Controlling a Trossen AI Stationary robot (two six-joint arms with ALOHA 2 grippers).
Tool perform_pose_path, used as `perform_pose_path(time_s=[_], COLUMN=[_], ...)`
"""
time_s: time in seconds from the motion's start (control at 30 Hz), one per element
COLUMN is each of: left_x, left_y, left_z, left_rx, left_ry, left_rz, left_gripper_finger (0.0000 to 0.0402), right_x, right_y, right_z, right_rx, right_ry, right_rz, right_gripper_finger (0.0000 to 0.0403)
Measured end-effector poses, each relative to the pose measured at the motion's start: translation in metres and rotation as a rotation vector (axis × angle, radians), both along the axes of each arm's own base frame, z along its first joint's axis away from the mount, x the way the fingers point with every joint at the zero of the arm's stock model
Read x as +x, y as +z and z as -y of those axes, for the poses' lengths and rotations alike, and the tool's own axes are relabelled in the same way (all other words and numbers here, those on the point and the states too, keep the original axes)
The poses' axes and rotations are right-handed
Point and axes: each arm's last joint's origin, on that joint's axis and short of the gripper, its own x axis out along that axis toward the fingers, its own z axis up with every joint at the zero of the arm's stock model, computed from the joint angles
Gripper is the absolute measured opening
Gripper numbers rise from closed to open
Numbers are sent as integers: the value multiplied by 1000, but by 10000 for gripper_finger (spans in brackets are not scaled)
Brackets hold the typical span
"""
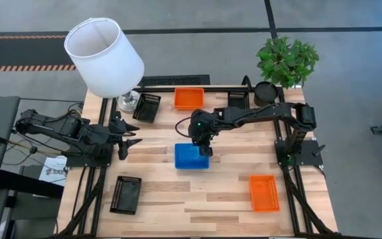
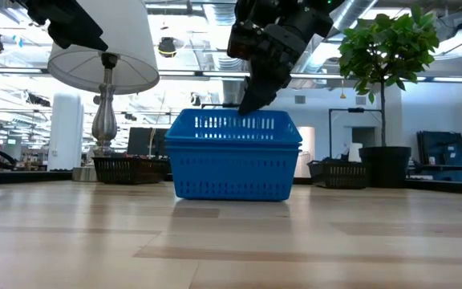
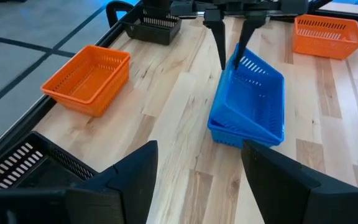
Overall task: Stack baskets by color
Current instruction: Stack the blue bin on the top blue bins
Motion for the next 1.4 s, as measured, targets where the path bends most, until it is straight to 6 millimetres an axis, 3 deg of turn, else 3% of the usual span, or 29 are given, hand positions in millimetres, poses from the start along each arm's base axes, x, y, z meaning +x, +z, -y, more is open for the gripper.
perform_pose_path(time_s=[0.27, 0.47, 0.73, 1.03, 1.27, 1.4], left_x=[0, 0, 0, 0, 0, 0], left_y=[0, 0, 0, 0, 0, 0], left_z=[0, 0, 0, 0, 0, 0], left_rx=[0, -1, -1, -16, -18, -21], left_ry=[0, 0, -1, 6, 8, 3], left_rz=[0, 0, 0, 4, 5, 4], left_gripper_finger=[221, 221, 221, 221, 221, 221], right_x=[0, 0, 0, -1, -1, -1], right_y=[0, 0, 0, 0, 1, 1], right_z=[0, 0, 2, 5, 8, 8], right_rx=[1, 15, 29, 124, 139, 164], right_ry=[-4, -24, -48, -70, -92, -101], right_rz=[-5, -6, -9, -19, -15, -19], right_gripper_finger=[11, 33, 25, 58, 12, 21])
